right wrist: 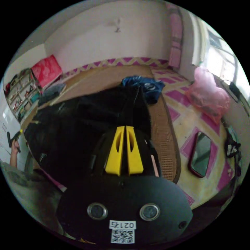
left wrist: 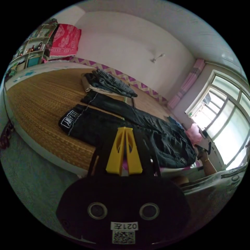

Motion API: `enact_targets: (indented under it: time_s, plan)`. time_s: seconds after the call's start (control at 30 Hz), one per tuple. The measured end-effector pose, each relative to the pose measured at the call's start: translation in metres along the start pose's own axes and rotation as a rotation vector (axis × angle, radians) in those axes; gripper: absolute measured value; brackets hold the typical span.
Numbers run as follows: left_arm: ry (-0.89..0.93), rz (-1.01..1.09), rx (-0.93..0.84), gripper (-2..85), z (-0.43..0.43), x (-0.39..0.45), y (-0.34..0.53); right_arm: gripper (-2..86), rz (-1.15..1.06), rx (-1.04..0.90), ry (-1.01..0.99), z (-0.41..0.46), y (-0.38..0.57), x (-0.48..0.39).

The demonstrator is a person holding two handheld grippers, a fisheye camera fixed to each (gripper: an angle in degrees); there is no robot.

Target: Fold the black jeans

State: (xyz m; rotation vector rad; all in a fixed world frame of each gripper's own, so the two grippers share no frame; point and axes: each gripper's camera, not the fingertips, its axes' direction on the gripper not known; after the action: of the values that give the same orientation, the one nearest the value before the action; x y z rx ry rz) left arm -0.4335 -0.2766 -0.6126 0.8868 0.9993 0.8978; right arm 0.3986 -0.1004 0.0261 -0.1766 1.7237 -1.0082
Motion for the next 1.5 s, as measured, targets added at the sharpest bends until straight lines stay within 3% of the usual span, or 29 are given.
enact_targets:
  time_s: [0.07,0.17,0.33,0.4,0.5,0.53,0.6,0.63,0.8,0.87,0.93,1.13,1.3,1.5]
  plan:
    - [0.017,0.010,-0.005,-0.9,-0.002,0.004,0.004,6.3,0.044,0.053,0.070,-0.009,-0.006,0.012]
    - [0.019,0.061,-0.042,-1.0,-0.001,0.016,0.007,9.0,0.087,-0.073,0.052,0.017,-0.029,0.039]
    - [-0.005,0.108,-0.091,-1.0,-0.002,0.031,0.018,0.5,0.209,-0.271,0.019,0.066,-0.048,0.082]
    - [-0.022,0.113,-0.106,-1.0,-0.006,0.033,0.027,-0.5,0.277,-0.299,-0.254,0.071,-0.052,0.107]
    - [-0.047,0.095,-0.121,-1.0,-0.010,0.030,0.038,-0.8,0.371,-0.079,-0.465,0.045,-0.049,0.137]
    - [-0.053,0.090,-0.122,-1.0,-0.010,0.029,0.040,-0.8,0.389,-0.078,-0.447,0.046,-0.046,0.142]
    - [-0.056,0.066,-0.128,-1.0,-0.010,0.024,0.046,-0.8,0.379,-0.290,-0.217,0.076,-0.033,0.150]
    - [-0.056,0.063,-0.134,-1.0,-0.009,0.023,0.047,-0.8,0.356,-0.312,-0.199,0.080,-0.030,0.150]
    - [-0.056,0.067,-0.130,-1.0,-0.007,0.023,0.050,-0.6,0.264,-0.085,-0.202,0.052,-0.028,0.139]
    - [-0.046,0.071,-0.103,-1.0,-0.007,0.024,0.050,-0.5,0.227,-0.250,-0.227,0.082,-0.025,0.134]
    - [-0.048,0.061,-0.084,-0.9,-0.007,0.023,0.049,-0.3,0.219,-0.258,-0.199,0.087,-0.021,0.133]
    - [-0.067,-0.062,-0.047,-0.6,-0.019,0.008,0.050,4.2,0.136,0.014,-0.182,-0.002,0.010,0.109]
    - [-0.014,-0.172,-0.045,2.2,-0.034,-0.021,0.053,7.6,0.303,0.030,-0.265,-0.046,0.099,0.123]
    - [-0.021,-0.211,-0.050,3.3,-0.040,-0.041,0.053,10.3,0.512,-0.005,-0.332,-0.040,0.183,0.144]
